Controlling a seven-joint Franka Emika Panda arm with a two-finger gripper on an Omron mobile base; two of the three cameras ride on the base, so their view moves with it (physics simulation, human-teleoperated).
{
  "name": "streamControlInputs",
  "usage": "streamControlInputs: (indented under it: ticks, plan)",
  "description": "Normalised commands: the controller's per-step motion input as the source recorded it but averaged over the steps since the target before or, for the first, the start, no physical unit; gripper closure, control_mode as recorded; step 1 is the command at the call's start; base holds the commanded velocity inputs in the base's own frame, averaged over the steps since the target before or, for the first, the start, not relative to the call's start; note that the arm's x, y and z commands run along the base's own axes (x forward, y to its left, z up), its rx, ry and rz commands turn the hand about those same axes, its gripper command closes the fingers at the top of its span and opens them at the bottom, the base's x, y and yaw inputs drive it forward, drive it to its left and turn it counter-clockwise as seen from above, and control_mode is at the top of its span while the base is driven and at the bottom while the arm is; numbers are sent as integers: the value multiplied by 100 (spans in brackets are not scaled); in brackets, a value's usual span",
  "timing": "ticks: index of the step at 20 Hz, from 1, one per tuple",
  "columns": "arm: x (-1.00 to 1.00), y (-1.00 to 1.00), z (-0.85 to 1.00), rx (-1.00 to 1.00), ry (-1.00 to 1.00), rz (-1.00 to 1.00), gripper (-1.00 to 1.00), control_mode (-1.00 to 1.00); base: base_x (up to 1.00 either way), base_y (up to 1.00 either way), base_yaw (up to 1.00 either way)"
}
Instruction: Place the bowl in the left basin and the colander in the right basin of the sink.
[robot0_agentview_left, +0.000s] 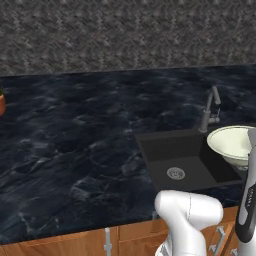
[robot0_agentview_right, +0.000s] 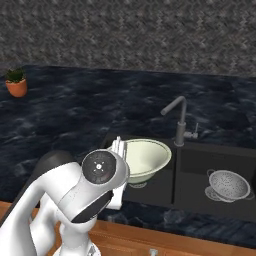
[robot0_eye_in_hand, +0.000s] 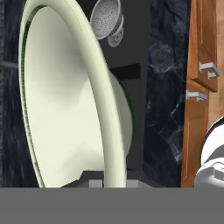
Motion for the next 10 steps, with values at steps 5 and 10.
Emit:
streamControlInputs:
  ticks: [5,10]
  plan:
    - [0,0,0,0,0,0,100,100,29,0,-3]
    - [5,0,0,0,0,0,100,-100,21,0,-3]
